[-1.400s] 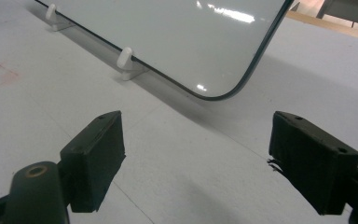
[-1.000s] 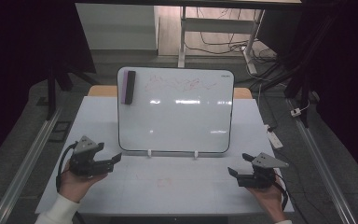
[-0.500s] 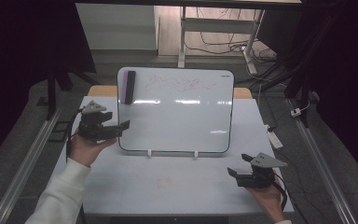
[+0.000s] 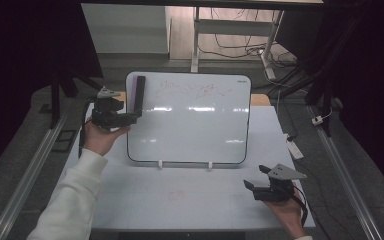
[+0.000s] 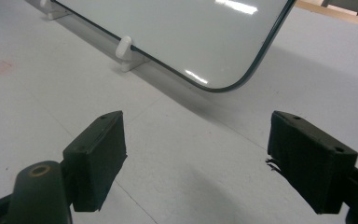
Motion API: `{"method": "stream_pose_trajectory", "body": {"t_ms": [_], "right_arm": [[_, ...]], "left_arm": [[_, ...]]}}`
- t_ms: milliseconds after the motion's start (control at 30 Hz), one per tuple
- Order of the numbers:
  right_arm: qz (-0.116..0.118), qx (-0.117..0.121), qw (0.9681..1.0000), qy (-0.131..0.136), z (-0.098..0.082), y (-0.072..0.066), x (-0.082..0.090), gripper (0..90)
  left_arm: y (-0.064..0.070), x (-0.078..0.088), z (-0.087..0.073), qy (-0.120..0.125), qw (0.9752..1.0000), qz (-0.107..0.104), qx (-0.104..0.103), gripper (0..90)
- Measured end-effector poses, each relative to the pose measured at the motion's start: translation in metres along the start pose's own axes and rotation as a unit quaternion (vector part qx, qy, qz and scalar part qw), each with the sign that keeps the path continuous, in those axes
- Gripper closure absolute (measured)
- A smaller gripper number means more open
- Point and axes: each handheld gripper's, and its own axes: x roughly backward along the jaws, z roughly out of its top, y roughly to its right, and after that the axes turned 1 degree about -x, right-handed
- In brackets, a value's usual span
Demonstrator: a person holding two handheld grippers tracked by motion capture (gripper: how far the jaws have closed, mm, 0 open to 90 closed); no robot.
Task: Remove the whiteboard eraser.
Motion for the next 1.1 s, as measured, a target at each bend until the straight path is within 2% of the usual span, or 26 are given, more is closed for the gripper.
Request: {"method": "stream_pose_trajectory", "body": {"t_ms": [267, 467, 900, 1100], "right_arm": [[-0.002, 0.0, 1.0, -0.005, -0.001, 0.0, -0.001, 18.7], [-0.004, -0.001, 1.0, -0.006, -0.001, 0.0, -0.001, 18.7], [-0.01, -0.002, 0.9999, -0.005, -0.002, 0.001, 0.0, 18.9], [-0.012, 0.0, 0.9999, -0.002, 0.0, 0.0, 0.001, 19.1]], "left_arm": [[-0.006, -0.012, 0.015, 0.009, 0.9999, 0.014, -0.003, 33.3], [-0.007, -0.023, 0.024, 0.004, 0.9997, 0.026, -0.003, 38.8], [-0.001, -0.033, 0.026, 0.0, 0.9992, 0.04, -0.011, 53.9], [0.003, -0.034, 0.028, -0.005, 0.9983, 0.056, -0.015, 58.7]]}}
